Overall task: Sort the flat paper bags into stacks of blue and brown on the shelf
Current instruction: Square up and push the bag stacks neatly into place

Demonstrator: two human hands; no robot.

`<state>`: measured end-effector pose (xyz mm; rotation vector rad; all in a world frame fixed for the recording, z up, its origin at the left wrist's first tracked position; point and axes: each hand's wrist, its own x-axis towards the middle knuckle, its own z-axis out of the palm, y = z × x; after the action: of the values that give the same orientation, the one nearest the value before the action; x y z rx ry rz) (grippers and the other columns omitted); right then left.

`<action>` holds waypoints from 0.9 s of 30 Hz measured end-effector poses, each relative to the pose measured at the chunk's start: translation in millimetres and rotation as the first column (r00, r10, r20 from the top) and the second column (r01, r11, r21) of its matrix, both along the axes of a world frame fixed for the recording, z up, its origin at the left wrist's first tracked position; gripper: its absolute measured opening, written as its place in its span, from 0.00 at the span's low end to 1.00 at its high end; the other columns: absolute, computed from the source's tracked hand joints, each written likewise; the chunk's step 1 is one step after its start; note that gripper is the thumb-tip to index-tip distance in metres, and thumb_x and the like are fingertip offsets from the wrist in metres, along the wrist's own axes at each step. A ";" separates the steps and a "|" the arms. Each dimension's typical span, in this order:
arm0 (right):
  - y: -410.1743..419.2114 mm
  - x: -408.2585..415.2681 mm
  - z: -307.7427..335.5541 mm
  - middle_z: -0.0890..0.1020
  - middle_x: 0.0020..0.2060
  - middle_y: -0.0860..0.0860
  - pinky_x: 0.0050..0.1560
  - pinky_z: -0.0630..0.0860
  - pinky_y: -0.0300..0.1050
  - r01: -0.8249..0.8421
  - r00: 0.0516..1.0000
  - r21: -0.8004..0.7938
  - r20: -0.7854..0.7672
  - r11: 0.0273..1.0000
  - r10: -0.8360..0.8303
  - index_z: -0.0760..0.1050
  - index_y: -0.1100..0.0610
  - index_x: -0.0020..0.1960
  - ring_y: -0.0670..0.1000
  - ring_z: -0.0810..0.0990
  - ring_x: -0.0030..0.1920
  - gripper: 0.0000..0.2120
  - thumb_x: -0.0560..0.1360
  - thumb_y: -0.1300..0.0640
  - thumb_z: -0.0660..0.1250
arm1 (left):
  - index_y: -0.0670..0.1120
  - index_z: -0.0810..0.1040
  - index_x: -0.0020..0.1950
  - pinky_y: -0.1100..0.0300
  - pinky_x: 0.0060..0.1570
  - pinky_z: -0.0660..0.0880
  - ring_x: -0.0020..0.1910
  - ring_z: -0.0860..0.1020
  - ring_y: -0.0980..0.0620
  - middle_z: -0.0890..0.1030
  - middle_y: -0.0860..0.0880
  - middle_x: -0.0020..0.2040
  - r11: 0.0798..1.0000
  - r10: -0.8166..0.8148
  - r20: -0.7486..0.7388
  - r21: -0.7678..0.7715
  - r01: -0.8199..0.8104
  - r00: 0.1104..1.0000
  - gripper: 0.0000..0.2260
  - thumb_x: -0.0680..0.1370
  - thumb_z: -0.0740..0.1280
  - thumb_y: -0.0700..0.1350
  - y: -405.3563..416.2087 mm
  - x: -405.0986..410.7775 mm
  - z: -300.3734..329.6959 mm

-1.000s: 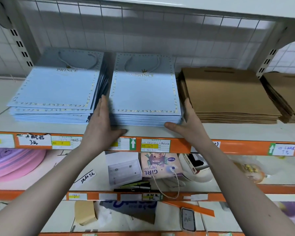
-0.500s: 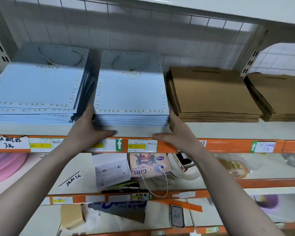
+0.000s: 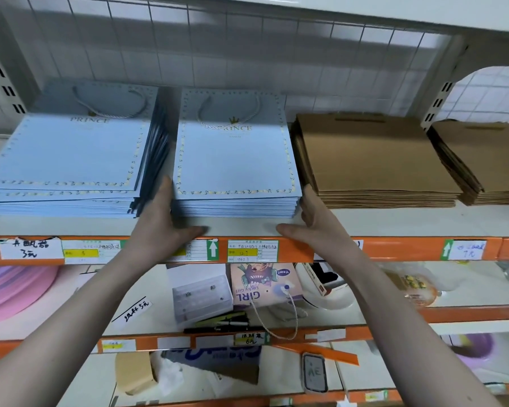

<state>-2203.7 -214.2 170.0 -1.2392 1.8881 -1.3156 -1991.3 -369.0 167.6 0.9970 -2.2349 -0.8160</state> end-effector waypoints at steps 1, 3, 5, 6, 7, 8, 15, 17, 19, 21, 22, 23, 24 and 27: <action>1.2 0.7 -0.2 0.78 0.58 0.47 0.60 0.75 0.52 -0.001 1.000 0.003 -0.014 1.000 0.001 0.64 0.46 0.67 0.47 0.76 0.59 0.38 0.60 0.45 0.74 | 0.46 0.54 0.76 0.56 0.59 0.69 0.62 0.71 0.49 0.71 0.52 0.66 1.000 0.007 0.003 -0.028 -0.006 1.000 0.45 0.67 0.77 0.45 1.0 0.6 -1.3; 3.9 0.0 -1.1 0.76 0.59 0.47 0.55 0.77 0.42 -0.007 0.999 0.020 -0.042 1.000 0.008 0.62 0.45 0.67 0.44 0.76 0.57 0.35 0.65 0.49 0.75 | 0.46 0.51 0.77 0.52 0.62 0.68 0.68 0.68 0.46 0.69 0.48 0.71 0.998 0.012 0.016 -0.062 -0.011 1.000 0.45 0.68 0.76 0.46 3.2 3.6 -3.8; 7.0 -1.5 -0.8 0.73 0.56 0.41 0.46 0.72 0.24 -0.008 0.996 0.039 -0.088 0.999 0.011 0.57 0.39 0.66 0.35 0.73 0.52 0.33 0.71 0.55 0.73 | 0.45 0.51 0.78 0.52 0.65 0.65 0.71 0.64 0.46 0.65 0.47 0.73 0.996 0.014 0.028 -0.083 -0.012 1.000 0.43 0.71 0.74 0.46 5.3 6.3 -6.8; 7.8 -1.7 -0.9 0.71 0.54 0.40 0.42 0.69 0.21 -0.007 0.993 0.045 -0.113 0.999 0.012 0.54 0.37 0.65 0.34 0.72 0.50 0.34 0.72 0.57 0.72 | 0.45 0.51 0.78 0.52 0.66 0.64 0.72 0.63 0.46 0.64 0.46 0.74 0.996 0.020 0.038 -0.092 -0.016 0.999 0.42 0.71 0.73 0.47 7.3 6.6 -7.6; 8.5 -1.9 -1.0 0.70 0.53 0.41 0.40 0.68 0.19 -0.005 0.990 0.056 -0.138 0.998 0.013 0.51 0.36 0.65 0.36 0.71 0.50 0.36 0.73 0.58 0.71 | 0.45 0.51 0.78 0.52 0.66 0.64 0.72 0.63 0.46 0.64 0.45 0.74 0.994 0.024 0.048 -0.104 -0.019 0.999 0.41 0.72 0.73 0.47 8.1 6.7 -8.5; 8.3 -1.4 -0.9 0.70 0.53 0.42 0.39 0.67 0.19 -0.007 0.987 0.071 -0.161 0.997 0.019 0.48 0.36 0.65 0.39 0.71 0.51 0.37 0.73 0.58 0.71 | 0.45 0.52 0.78 0.52 0.66 0.64 0.72 0.63 0.45 0.64 0.45 0.74 0.994 0.027 0.060 -0.111 -0.020 0.998 0.40 0.73 0.72 0.48 8.6 6.7 -8.9; 4.8 -3.1 13.3 0.68 0.55 0.41 0.42 0.64 0.28 0.009 0.934 0.127 -0.354 0.992 0.037 0.51 0.48 0.75 0.41 0.67 0.55 0.36 0.75 0.55 0.69 | 0.47 0.55 0.77 0.52 0.58 0.68 0.66 0.69 0.43 0.70 0.44 0.70 0.985 0.052 0.149 -0.173 -0.026 0.988 0.36 0.74 0.70 0.49 -0.2 10.6 -2.8; -1.0 -8.0 12.8 0.71 0.60 0.41 0.51 0.67 0.32 0.003 0.903 0.136 -0.427 0.991 0.056 0.50 0.49 0.76 0.44 0.71 0.59 0.39 0.73 0.53 0.70 | 0.47 0.56 0.77 0.51 0.56 0.69 0.65 0.70 0.42 0.71 0.43 0.69 0.980 0.065 0.174 -0.199 -0.030 0.983 0.36 0.73 0.71 0.49 -2.8 11.1 0.3; -5.1 -12.8 9.6 0.70 0.68 0.46 0.62 0.70 0.42 0.008 0.869 0.155 -0.490 0.988 0.070 0.45 0.51 0.77 0.49 0.72 0.65 0.45 0.72 0.50 0.72 | 0.47 0.55 0.77 0.51 0.56 0.69 0.64 0.71 0.40 0.71 0.42 0.69 0.973 0.090 0.189 -0.226 -0.046 0.978 0.38 0.73 0.72 0.49 -4.9 10.9 3.4; -4.6 -16.0 9.8 0.66 0.72 0.48 0.67 0.65 0.43 0.011 0.854 0.165 -0.515 0.986 0.077 0.40 0.53 0.78 0.50 0.67 0.70 0.49 0.71 0.51 0.72 | 0.46 0.52 0.77 0.51 0.56 0.69 0.65 0.70 0.40 0.70 0.42 0.70 0.975 0.105 0.188 -0.212 -0.064 0.977 0.40 0.73 0.72 0.48 -7.5 11.4 4.9; -5.4 -17.8 9.7 0.65 0.73 0.48 0.66 0.63 0.38 0.005 0.865 0.169 -0.495 0.986 0.081 0.41 0.54 0.77 0.49 0.66 0.70 0.49 0.71 0.52 0.73 | 0.47 0.52 0.78 0.51 0.57 0.68 0.66 0.70 0.41 0.70 0.43 0.70 0.978 0.096 0.185 -0.200 -0.058 0.978 0.40 0.73 0.72 0.47 -7.9 11.4 5.5; -4.0 -19.5 9.2 0.66 0.72 0.47 0.65 0.62 0.33 -0.042 0.901 0.141 -0.422 0.989 0.098 0.45 0.53 0.77 0.47 0.66 0.70 0.46 0.71 0.52 0.73 | 0.48 0.53 0.77 0.52 0.57 0.68 0.66 0.70 0.42 0.70 0.45 0.70 0.983 0.066 0.175 -0.180 -0.034 0.982 0.40 0.72 0.73 0.48 -9.0 11.9 4.8; -6.3 -22.3 6.7 0.68 0.71 0.46 0.66 0.62 0.31 -0.108 0.943 0.088 -0.305 0.990 0.130 0.50 0.51 0.76 0.45 0.66 0.70 0.41 0.72 0.51 0.72 | 0.51 0.56 0.76 0.53 0.57 0.69 0.64 0.72 0.46 0.72 0.48 0.69 0.991 0.016 0.139 -0.136 0.003 0.990 0.39 0.71 0.74 0.48 -9.2 11.9 4.6; -18.4 -28.3 -1.6 0.62 0.74 0.43 0.73 0.55 0.43 -0.004 1.000 -0.036 -0.023 0.999 0.003 0.55 0.48 0.76 0.42 0.59 0.73 0.37 0.73 0.32 0.59 | 0.56 0.62 0.72 0.58 0.57 0.72 0.56 0.76 0.58 0.75 0.61 0.62 0.989 -0.093 -0.080 0.112 0.101 0.993 0.36 0.68 0.76 0.53 -6.1 9.9 9.7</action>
<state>-2231.9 -232.6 168.4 -1.2800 1.8849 -1.3453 -1981.5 -375.0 177.3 0.9005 -2.2077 -1.0192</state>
